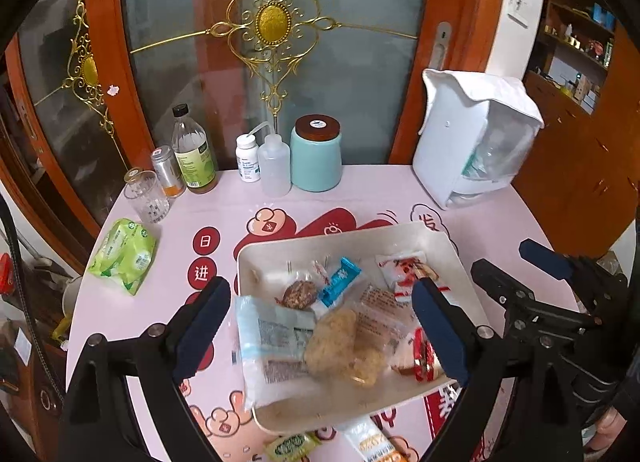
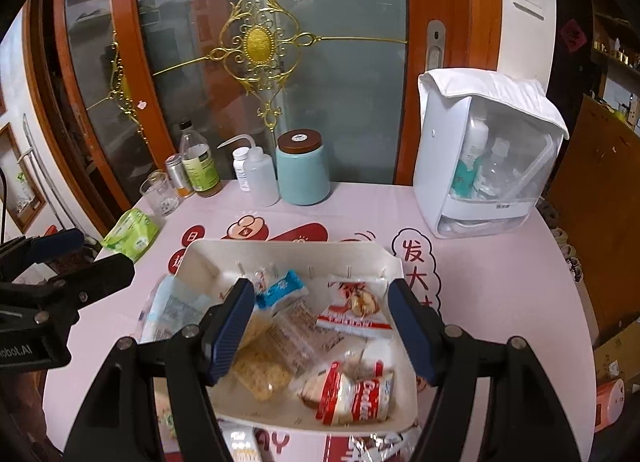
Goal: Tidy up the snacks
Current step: 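Open both tools to drop the snacks into the tray, then withdraw both tools from the tray toward the remaining snacks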
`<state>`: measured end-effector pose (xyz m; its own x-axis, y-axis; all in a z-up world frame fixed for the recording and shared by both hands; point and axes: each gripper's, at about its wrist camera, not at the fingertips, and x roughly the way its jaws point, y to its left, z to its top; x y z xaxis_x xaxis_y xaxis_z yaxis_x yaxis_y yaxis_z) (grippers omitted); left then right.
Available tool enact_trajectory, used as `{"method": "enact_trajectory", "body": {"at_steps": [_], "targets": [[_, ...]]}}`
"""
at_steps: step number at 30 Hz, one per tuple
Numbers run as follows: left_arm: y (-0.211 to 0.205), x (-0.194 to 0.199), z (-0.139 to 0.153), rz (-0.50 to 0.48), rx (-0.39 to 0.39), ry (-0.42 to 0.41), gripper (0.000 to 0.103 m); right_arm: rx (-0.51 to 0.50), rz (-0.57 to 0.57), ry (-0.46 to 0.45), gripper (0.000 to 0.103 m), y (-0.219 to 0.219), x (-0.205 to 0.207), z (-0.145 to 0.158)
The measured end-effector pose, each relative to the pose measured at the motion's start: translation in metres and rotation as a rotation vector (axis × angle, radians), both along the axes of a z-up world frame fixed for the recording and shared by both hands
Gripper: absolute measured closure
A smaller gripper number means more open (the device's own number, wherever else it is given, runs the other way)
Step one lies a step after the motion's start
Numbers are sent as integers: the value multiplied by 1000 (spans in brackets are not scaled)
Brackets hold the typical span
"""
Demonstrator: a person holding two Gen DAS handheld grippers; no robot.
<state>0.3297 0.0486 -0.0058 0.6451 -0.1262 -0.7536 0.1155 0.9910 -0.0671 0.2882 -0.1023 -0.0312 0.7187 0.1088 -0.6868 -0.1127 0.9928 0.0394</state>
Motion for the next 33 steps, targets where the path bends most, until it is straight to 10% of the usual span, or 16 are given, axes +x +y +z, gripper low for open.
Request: {"method": "enact_trajectory", "body": {"at_steps": [22, 33], "targets": [[-2, -128, 22, -32, 55, -50, 11, 12, 145, 44, 33, 8, -106, -8], [16, -149, -37, -51, 128, 48, 11, -29, 184, 166, 33, 28, -115, -71]]}}
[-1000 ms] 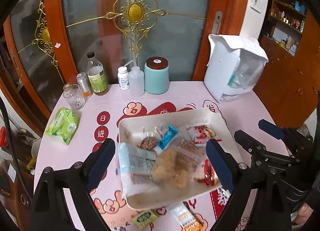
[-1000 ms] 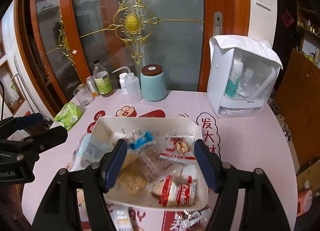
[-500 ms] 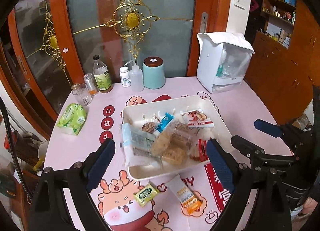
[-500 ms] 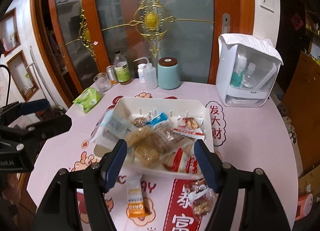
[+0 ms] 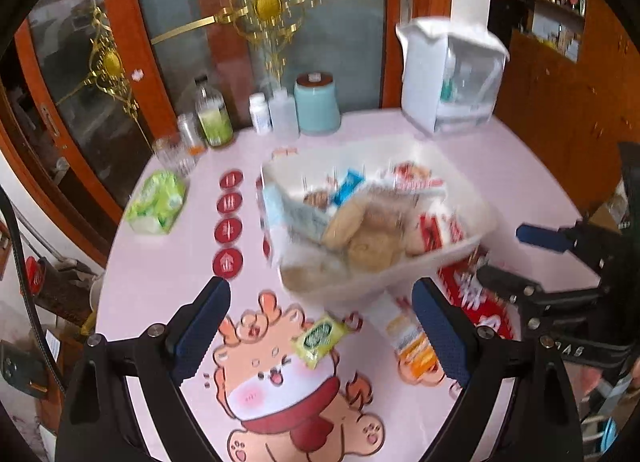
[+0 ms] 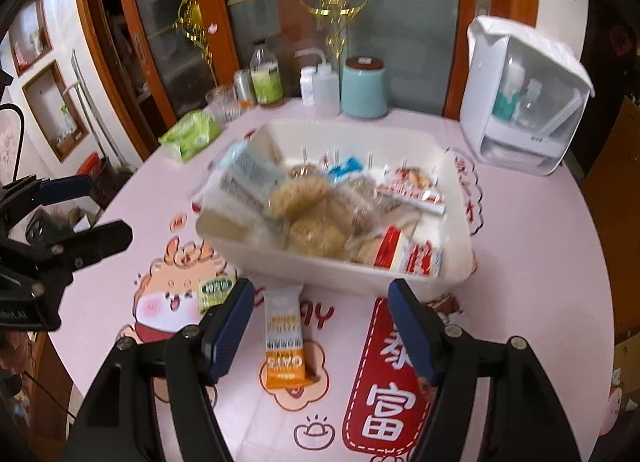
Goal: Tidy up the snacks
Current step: 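Withdraw both tools from the tray toward the remaining snacks, then lower the left tool over the green packet while the right straddles the OATS bar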
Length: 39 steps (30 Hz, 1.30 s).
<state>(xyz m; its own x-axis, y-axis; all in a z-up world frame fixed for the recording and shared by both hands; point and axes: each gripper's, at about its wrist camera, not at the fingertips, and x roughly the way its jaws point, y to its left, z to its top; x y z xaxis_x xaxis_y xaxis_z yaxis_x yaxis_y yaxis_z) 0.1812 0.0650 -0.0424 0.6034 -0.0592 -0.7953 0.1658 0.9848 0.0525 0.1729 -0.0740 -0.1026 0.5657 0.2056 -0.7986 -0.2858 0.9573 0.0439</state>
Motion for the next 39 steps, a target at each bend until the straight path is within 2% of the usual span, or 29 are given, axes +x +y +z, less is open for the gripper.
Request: {"method": "enact_trajectory", "body": {"at_steps": [9, 19, 25, 28, 30, 34, 36, 39], "targets": [[19, -6, -68, -62, 0, 131, 11, -16, 14, 116, 33, 16, 2, -57], [29, 16, -146, -132, 65, 227, 11, -6, 9, 243, 33, 35, 10, -115], [32, 33, -174, -140, 53, 260, 11, -11, -25, 274, 33, 39, 16, -138], [32, 41, -185, -146, 45, 275, 11, 1, -42, 300, 42, 39, 20, -148], [32, 45, -191, -151, 42, 280, 12, 6, -47, 275, 43, 40, 19, -148], [32, 54, -200, -156, 29, 288, 16, -1, -52, 251, 45, 44, 19, -147], [32, 57, -202, -158, 22, 293, 23, -13, -60, 234, 48, 45, 19, -148], [32, 61, -206, -171, -4, 312, 39, -36, -66, 216, 53, 47, 20, -149]]}}
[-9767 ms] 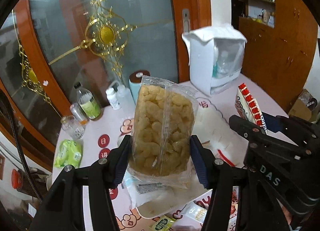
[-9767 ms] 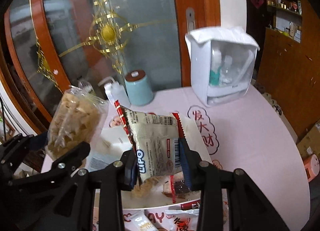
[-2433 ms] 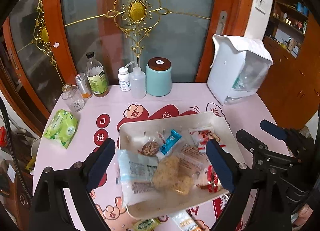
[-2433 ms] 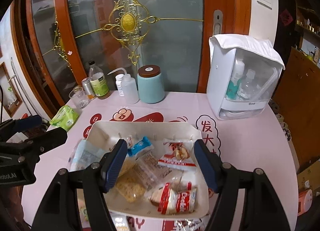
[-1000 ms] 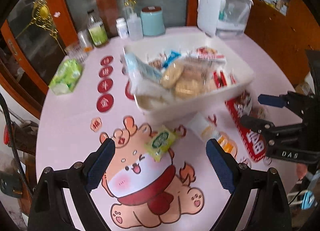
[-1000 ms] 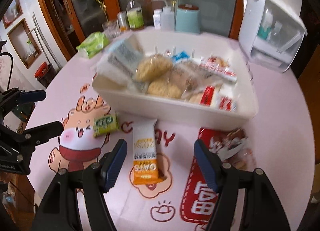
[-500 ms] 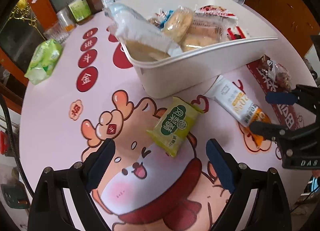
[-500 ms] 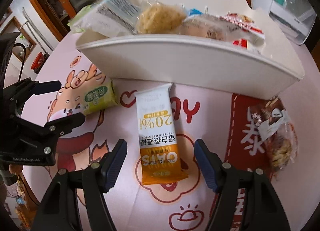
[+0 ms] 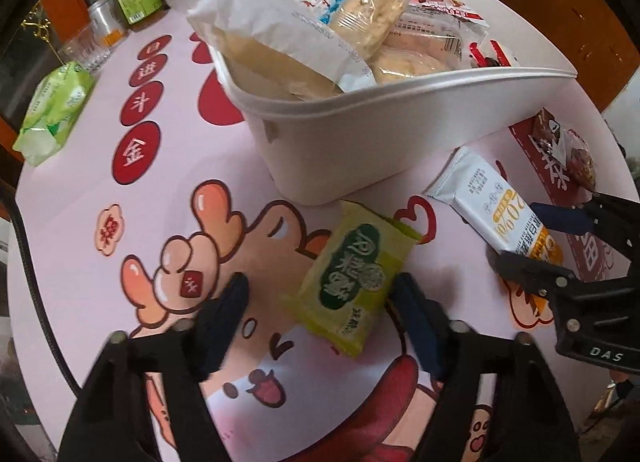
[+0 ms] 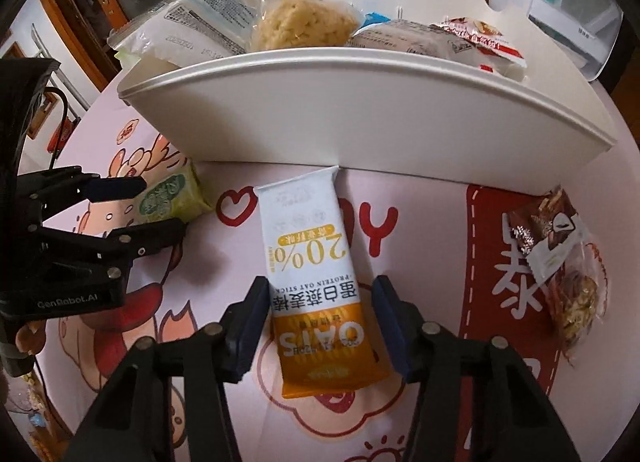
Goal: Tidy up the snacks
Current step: 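Lower the left tool over the green packet while the right straddles the OATS bar, then grasp the green packet with the left tool while the right grasps the OATS bar, then lift both snacks and carry them over the white tray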
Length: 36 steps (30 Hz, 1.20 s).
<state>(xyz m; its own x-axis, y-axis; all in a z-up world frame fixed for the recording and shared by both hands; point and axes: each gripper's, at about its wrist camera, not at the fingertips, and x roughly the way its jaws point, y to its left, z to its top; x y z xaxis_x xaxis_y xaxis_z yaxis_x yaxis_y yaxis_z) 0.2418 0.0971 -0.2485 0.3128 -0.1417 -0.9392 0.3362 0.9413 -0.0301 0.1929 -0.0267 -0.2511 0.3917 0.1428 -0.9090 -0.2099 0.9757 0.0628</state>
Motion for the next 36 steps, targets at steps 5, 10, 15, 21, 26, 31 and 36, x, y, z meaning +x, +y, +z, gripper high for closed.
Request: {"method": "enact_trajectory", "body": {"at_steps": [5, 10, 15, 21, 26, 31, 36], "targets": [[-8, -4, -1, -22, 28, -33, 56, -12, 2, -8, 57, 6, 5, -3], [-16, -8, -1, 16, 33, -43, 64, 4, 2, -5, 62, -2, 3, -1], [-23, -19, 1, 33, 28, -38, 64, 27, 27, 15, 64, -3, -2, 0], [-30, -38, 16, 50, 25, -54, 65, 50, 61, 31, 64, 0, -20, 7], [-37, -58, 40, 78, 10, -93, 65, 59, 91, 5, 64, 1, -39, 22], [-43, -74, 65, 102, -14, -123, 65, 74, 100, -38, 64, -7, -58, 43], [-50, -91, 96, 111, -48, -166, 65, 82, 100, -98, 64, -20, -71, 70]]}}
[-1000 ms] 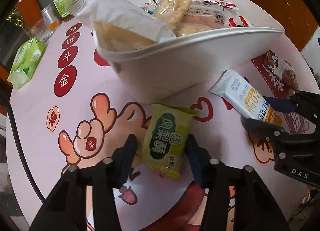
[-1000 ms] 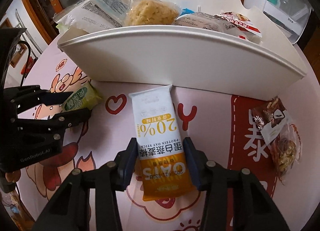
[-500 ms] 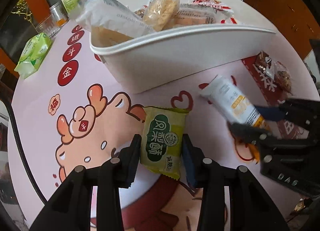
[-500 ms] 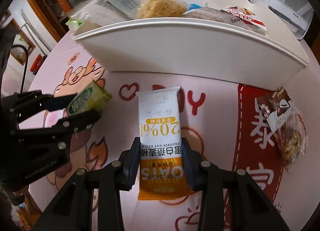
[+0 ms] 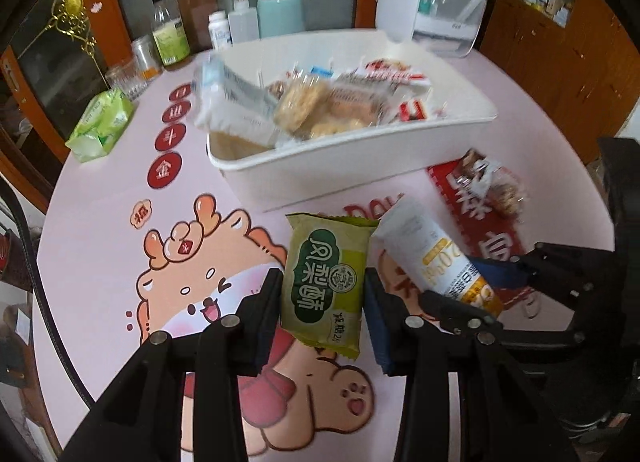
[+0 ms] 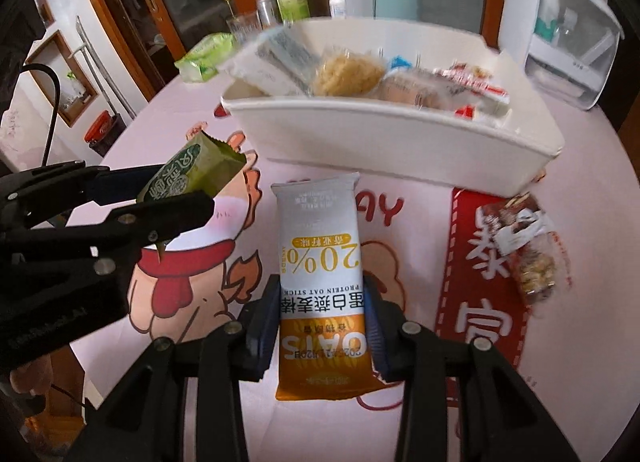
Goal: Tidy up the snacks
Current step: 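Lift both snacks and carry them over the white tray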
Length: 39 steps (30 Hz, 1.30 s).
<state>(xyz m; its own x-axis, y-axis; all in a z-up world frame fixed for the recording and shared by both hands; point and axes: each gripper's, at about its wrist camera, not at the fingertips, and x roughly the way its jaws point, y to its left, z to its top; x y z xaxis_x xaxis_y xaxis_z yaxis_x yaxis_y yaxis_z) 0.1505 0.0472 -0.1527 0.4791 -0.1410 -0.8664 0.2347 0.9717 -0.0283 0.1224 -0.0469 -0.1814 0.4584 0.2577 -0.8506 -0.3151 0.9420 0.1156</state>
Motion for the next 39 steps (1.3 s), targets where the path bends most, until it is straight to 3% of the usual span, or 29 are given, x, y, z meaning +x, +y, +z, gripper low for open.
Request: {"method": "enact_trajectory", "body": {"at_steps": [12, 16, 21, 30, 39], "targets": [[-14, 3, 99, -17, -54, -196, 65, 18, -67, -227, 64, -26, 13, 93], [-17, 16, 136, -17, -56, -288, 65, 27, -112, -320, 64, -40, 24, 132], [-23, 43, 166, 9, -44, -337, 65, 40, -156, -417, 63, -50, 43, 170], [-36, 87, 181, 38, -43, -372, 65, 63, -222, -438, 62, -58, 84, 188], [-44, 142, 160, 86, -53, -326, 65, 51, -276, -356, 62, -64, 140, 159]]}}
